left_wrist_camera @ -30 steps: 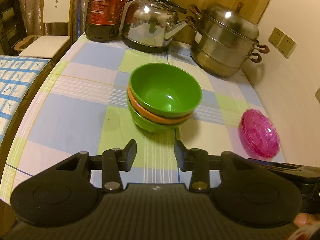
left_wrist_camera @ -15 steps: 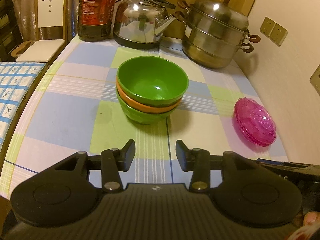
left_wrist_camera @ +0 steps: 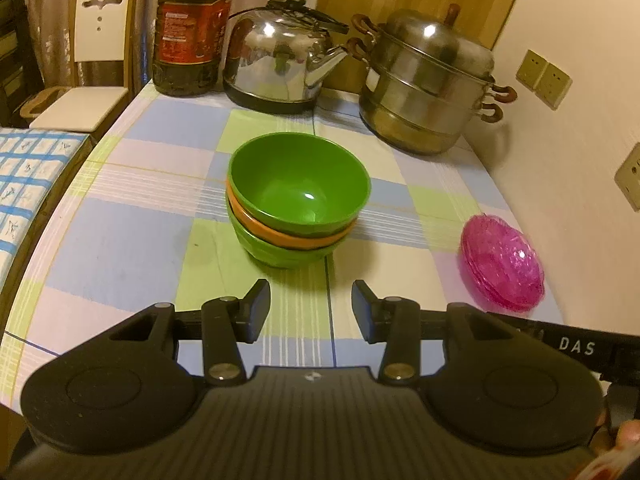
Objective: Organize plates and bowls
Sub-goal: 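Move both grippers to the bowl stack and close them on its rim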
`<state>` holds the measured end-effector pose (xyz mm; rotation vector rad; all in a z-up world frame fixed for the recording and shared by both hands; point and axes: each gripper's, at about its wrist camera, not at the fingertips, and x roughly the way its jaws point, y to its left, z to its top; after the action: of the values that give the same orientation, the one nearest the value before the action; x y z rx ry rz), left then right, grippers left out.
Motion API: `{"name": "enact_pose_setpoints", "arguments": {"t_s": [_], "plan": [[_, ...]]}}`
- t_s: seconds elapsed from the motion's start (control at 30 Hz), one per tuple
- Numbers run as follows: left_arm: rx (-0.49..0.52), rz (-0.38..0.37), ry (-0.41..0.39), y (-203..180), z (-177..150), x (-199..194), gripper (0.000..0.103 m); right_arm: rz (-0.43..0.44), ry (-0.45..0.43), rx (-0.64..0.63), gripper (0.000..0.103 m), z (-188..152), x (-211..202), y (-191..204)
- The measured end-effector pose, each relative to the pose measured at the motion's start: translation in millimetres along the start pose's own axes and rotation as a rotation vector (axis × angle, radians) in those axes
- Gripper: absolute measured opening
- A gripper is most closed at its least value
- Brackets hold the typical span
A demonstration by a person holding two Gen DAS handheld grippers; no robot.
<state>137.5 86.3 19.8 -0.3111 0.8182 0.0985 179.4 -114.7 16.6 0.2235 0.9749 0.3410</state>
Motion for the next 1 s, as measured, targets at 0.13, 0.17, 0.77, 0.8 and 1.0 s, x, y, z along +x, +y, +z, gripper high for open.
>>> {"name": "enact_pose_setpoints", "arguments": {"t_s": [0.13, 0.17, 0.77, 0.8, 1.0], "plan": [[-0.028, 0.0, 0.023, 9, 12, 10, 0.041, 0.03, 0.005, 0.033, 0.042, 14, 9, 0], [-0.037, -0.001, 0.028, 12, 15, 13, 0.041, 0.038, 0.004, 0.038, 0.042, 18, 12, 0], [-0.107, -0.016, 0.129, 69, 90, 102, 0.043, 0.149, 0.082, 0.066, 0.05, 105, 106, 34], [-0.109, -0.017, 0.138, 70, 91, 108, 0.043, 0.149, 0.091, 0.062, 0.05, 107, 113, 35], [-0.103, -0.012, 0.182, 77, 93, 138, 0.043, 0.135, 0.161, 0.077, 0.05, 112, 152, 34]]}}
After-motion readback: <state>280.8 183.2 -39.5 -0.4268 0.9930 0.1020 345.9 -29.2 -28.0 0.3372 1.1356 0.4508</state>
